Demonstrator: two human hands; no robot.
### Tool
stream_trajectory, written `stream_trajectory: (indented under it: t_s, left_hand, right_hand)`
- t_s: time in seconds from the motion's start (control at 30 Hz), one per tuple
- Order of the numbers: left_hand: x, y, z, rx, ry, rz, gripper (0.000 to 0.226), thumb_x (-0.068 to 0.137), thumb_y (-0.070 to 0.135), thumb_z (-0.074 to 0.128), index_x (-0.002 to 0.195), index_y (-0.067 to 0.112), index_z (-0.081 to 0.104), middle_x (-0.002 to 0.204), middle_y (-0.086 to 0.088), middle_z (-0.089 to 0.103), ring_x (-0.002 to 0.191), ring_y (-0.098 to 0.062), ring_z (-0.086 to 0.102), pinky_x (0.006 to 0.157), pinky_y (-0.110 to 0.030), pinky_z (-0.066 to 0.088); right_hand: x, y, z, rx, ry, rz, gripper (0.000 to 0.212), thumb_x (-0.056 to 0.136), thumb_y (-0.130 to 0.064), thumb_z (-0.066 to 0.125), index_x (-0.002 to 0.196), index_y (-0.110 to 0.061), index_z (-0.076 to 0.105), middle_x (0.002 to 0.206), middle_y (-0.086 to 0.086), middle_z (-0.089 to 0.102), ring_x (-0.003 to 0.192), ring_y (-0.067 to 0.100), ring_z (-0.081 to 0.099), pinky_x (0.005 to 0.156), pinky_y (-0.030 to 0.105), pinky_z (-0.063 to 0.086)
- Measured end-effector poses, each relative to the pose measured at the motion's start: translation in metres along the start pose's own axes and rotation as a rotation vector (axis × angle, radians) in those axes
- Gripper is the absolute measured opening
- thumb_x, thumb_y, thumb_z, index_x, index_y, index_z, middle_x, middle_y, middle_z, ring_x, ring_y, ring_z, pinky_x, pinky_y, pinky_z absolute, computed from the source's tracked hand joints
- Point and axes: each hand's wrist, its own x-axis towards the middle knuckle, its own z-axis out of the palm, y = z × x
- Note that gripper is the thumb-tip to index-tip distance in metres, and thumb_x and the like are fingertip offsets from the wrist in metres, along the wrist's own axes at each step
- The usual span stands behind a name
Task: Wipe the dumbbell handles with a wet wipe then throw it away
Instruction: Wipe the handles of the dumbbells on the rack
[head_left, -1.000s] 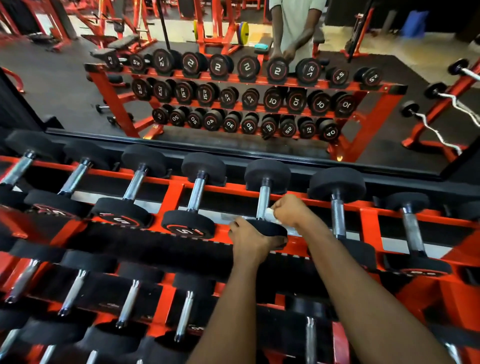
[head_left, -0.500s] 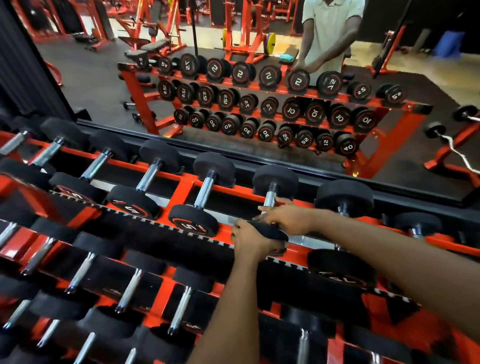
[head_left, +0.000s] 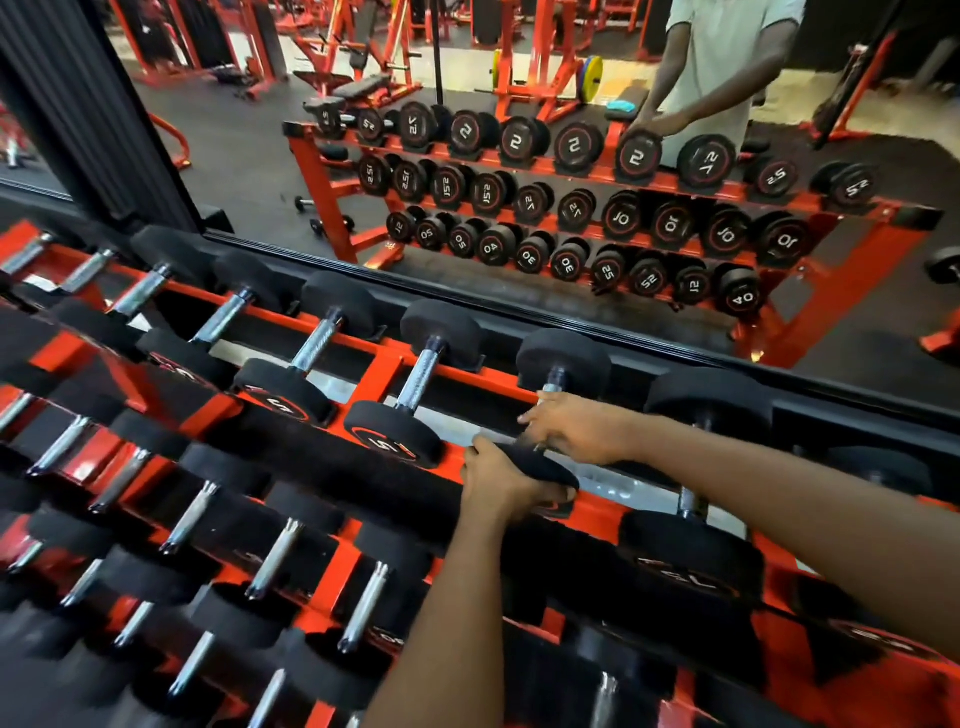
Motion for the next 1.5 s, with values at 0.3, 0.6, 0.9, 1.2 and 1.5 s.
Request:
stream_trajectory:
  t_s: [0.3, 0.6, 0.9, 1.2, 1.5]
  left_hand:
    - [0.001, -0.001, 0.0, 0.025, 0.005, 0.023, 0.115, 0.036, 0.054, 0.097, 0.126, 0.011, 0.039, 0.13, -0.005, 0.045, 0.123, -0.026, 0.049, 0.1, -0.043, 0.051]
    - [0.003, -0.004, 0.001, 0.022, -0.008, 0.03, 0.115, 0.034, 0.056, 0.095, 0.124, 0.013, 0.038, 0.13, -0.004, 0.044, 0.123, -0.027, 0.049, 0.102, -0.043, 0.05]
    - [0.003, -0.005, 0.0, 0.04, -0.018, 0.03, 0.117, 0.039, 0.056, 0.095, 0.13, 0.013, 0.036, 0.133, -0.004, 0.042, 0.127, -0.026, 0.046, 0.103, -0.043, 0.049]
    - [0.002, -0.004, -0.001, 0.048, -0.013, 0.024, 0.123, 0.036, 0.059, 0.092, 0.134, 0.011, 0.036, 0.133, -0.005, 0.044, 0.126, -0.027, 0.047, 0.103, -0.044, 0.049]
    - [0.001, -0.002, -0.002, 0.054, -0.015, 0.012, 0.124, 0.036, 0.058, 0.093, 0.135, 0.011, 0.036, 0.134, -0.005, 0.044, 0.127, -0.027, 0.047, 0.102, -0.046, 0.05]
  right_hand:
    - [-0.033, 0.01, 0.026, -0.198, 0.371, 0.143, 0.047, 0.095, -0.01, 0.054, 0.14, -0.024, 0.054, 0.147, -0.009, 0.05, 0.143, 0.021, 0.036, 0.113, 0.041, 0.033]
    - [-0.021, 0.023, 0.031, -0.133, 0.388, 0.198, 0.055, 0.094, -0.004, 0.046, 0.146, -0.02, 0.046, 0.152, 0.0, 0.043, 0.147, 0.02, 0.028, 0.119, 0.044, 0.027]
    - [-0.012, 0.03, 0.034, 0.05, 0.393, 0.241, 0.059, 0.09, 0.005, 0.045, 0.141, -0.024, 0.053, 0.149, -0.005, 0.046, 0.142, 0.005, 0.034, 0.119, 0.036, 0.028]
    - [-0.001, 0.028, 0.026, 0.153, 0.33, 0.266, 0.042, 0.089, -0.005, 0.048, 0.126, -0.013, 0.066, 0.136, 0.01, 0.059, 0.132, 0.027, 0.051, 0.111, 0.049, 0.038]
    - [0.0, 0.009, 0.007, -0.012, 0.328, 0.274, 0.036, 0.094, -0.029, 0.042, 0.115, -0.024, 0.071, 0.12, -0.001, 0.07, 0.116, 0.018, 0.063, 0.103, 0.04, 0.047]
